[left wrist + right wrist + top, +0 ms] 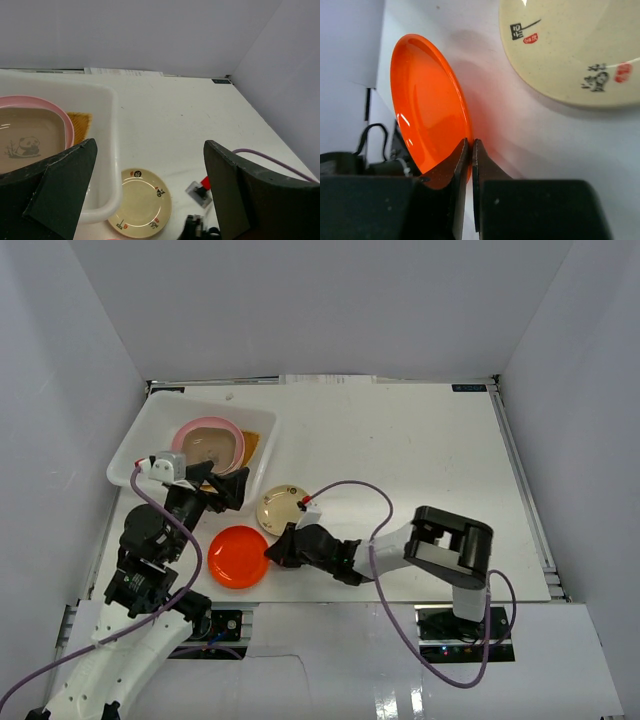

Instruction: Place the plates into the plastic bin on the countertop

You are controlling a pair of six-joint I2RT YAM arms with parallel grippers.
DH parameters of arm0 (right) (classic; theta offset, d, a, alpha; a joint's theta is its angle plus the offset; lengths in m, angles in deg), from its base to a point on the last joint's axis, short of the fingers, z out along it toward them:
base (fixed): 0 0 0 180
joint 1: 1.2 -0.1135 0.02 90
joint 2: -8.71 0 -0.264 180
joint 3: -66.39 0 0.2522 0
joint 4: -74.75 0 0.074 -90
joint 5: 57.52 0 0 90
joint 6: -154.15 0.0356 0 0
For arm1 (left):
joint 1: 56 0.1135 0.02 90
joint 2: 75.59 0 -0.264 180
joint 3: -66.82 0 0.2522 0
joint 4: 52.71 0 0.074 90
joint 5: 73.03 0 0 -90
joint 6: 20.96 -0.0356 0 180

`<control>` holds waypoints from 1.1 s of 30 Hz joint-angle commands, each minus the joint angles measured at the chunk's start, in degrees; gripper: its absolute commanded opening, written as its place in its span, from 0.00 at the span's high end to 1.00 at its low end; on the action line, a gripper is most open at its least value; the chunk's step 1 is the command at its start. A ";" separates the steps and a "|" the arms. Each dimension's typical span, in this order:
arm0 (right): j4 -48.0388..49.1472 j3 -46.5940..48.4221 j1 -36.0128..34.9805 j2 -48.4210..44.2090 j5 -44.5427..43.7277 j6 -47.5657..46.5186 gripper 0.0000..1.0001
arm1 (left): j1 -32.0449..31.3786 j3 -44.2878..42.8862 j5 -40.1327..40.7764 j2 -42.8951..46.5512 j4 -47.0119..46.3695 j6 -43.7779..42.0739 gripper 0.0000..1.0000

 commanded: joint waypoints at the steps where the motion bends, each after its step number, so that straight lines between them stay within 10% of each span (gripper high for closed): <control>1: 4.27 -6.81 1.49 -13.29 -3.32 -3.48 0.92 | -0.02 0.26 2.23 1.15 -0.10 -0.32 0.02; 18: -7.85 -12.65 15.29 -34.75 0.64 -14.37 0.92 | 0.07 0.18 8.11 1.16 1.56 0.56 0.02; 33: -26.84 44.11 18.28 0.63 3.00 -29.85 0.92 | 1.57 -1.66 17.44 3.53 5.87 4.69 0.02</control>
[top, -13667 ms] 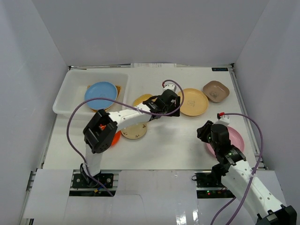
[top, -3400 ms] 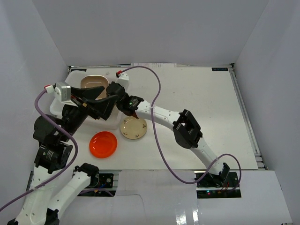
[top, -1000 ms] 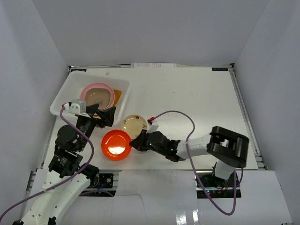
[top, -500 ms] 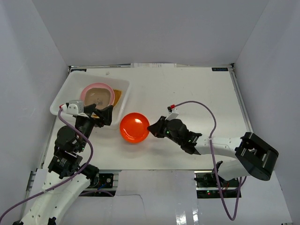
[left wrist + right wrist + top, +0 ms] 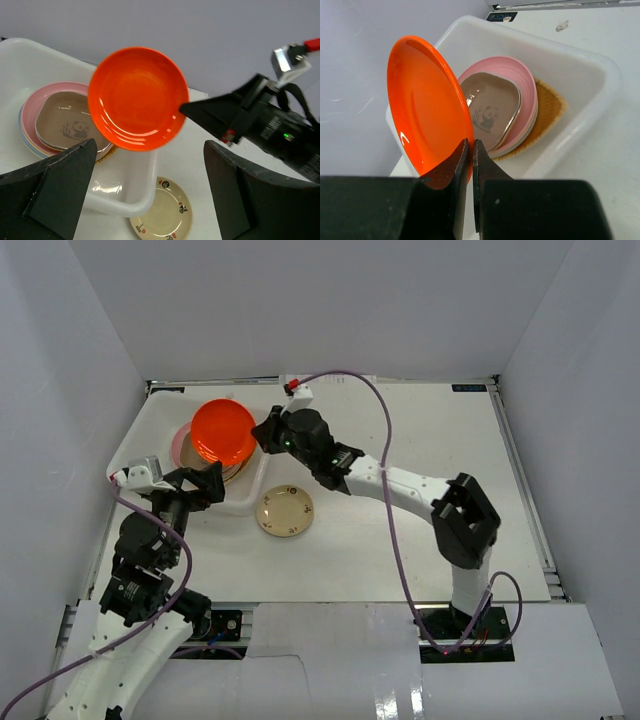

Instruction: Place the plates into the plastic bin on the countertop

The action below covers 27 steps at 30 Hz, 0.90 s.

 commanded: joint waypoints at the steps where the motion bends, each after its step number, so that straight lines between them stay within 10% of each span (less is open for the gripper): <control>1: -4.07 11.58 0.49 10.58 2.67 -1.79 0.92 | 0.41 -2.52 1.27 0.60 3.29 2.28 0.02; 7: -10.21 37.12 0.66 26.86 7.42 2.60 0.92 | 0.41 -6.04 -3.20 1.39 13.22 7.64 0.02; 13: -10.85 41.07 2.24 29.02 9.01 4.98 0.43 | 0.41 -5.35 -13.67 1.83 25.61 16.61 0.05; 27: 9.46 -35.54 8.57 -15.74 14.36 -0.02 0.37 | 0.32 -2.62 -25.71 5.26 18.86 9.68 0.02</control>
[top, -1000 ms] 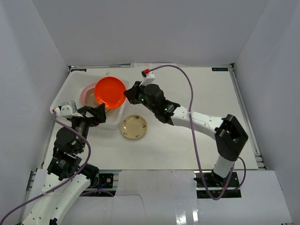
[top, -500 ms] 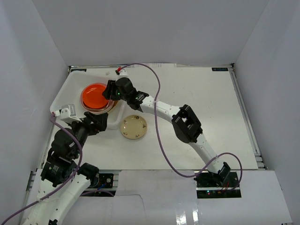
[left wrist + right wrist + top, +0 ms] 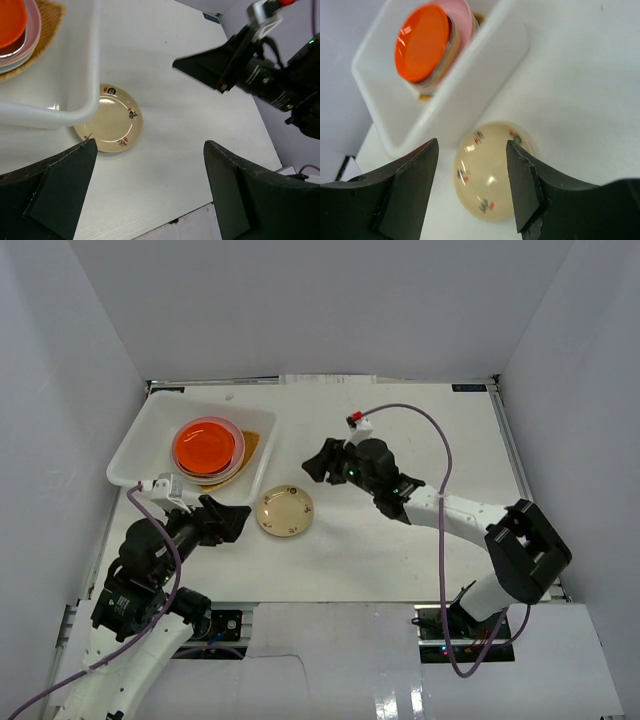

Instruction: Place the plates into the plastic bin on the countertop

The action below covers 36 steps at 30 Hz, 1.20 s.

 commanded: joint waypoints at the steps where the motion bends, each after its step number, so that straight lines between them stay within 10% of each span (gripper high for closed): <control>1: 4.26 -11.49 -0.13 -1.73 4.77 -1.69 0.37 | 0.32 -1.26 -6.22 0.47 -5.05 -6.25 0.02; 12: 15.59 -17.06 0.14 10.99 13.48 7.18 0.38 | 0.32 1.90 -3.95 -0.67 -13.32 -13.39 0.02; 21: 19.38 -12.22 0.14 19.97 9.37 15.27 0.69 | 0.23 4.28 -0.96 0.38 -14.37 -14.18 0.02; 25: 19.21 -15.98 0.75 14.46 5.76 14.84 0.92 | 0.32 4.45 1.85 1.87 -14.20 -13.74 0.02; 36: 6.20 -11.90 1.28 -11.76 -0.31 3.15 0.92 | 0.41 1.91 23.64 4.60 -6.56 -7.07 0.02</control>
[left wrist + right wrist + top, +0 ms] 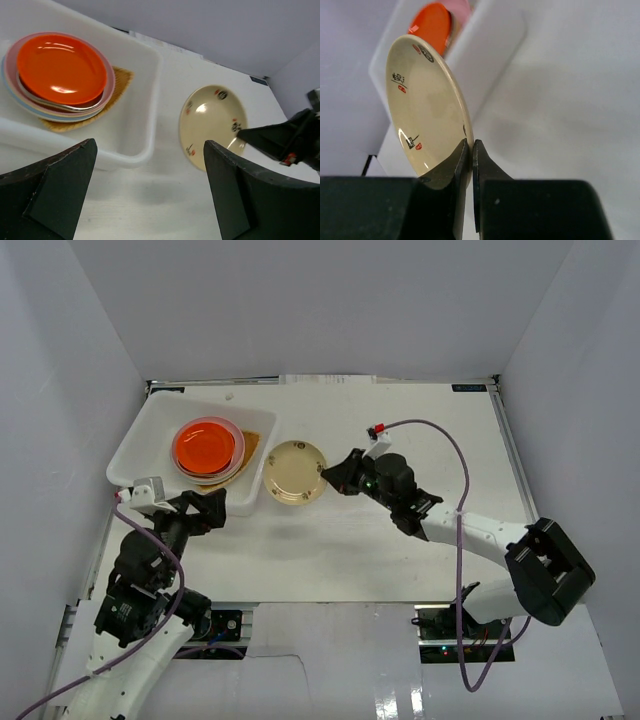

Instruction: Place the plates into the plastic bin on the countertop

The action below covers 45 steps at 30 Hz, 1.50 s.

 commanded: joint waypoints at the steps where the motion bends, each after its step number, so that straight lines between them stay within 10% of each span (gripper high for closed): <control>1: -0.43 8.89 -0.86 -0.33 -1.60 -4.72 0.92 | 0.41 -2.21 12.12 0.71 4.26 4.04 0.02; 19: -19.84 84.29 -8.85 56.86 -5.55 0.02 0.92 | 0.93 -3.17 17.07 1.06 6.91 5.81 0.02; 23: -22.92 93.36 -9.21 62.26 -5.55 1.78 0.66 | 0.85 -3.09 16.63 1.24 6.64 5.54 0.02; 26: -20.23 89.09 -9.21 59.02 -6.70 1.43 0.38 | 0.93 -3.00 16.55 1.33 6.56 5.45 0.02; 36: -13.80 69.67 -9.21 36.91 -7.40 -6.65 0.32 | 0.94 -3.17 16.11 0.18 6.38 5.01 0.02; 39: -11.07 56.85 -9.21 25.76 -8.98 -10.69 0.07 | 0.93 -3.17 14.00 0.27 5.68 4.49 0.02; 45: -10.53 26.79 -9.21 -1.03 -14.41 -21.32 0.10 | 0.93 -4.75 1.27 -2.09 1.29 3.70 0.02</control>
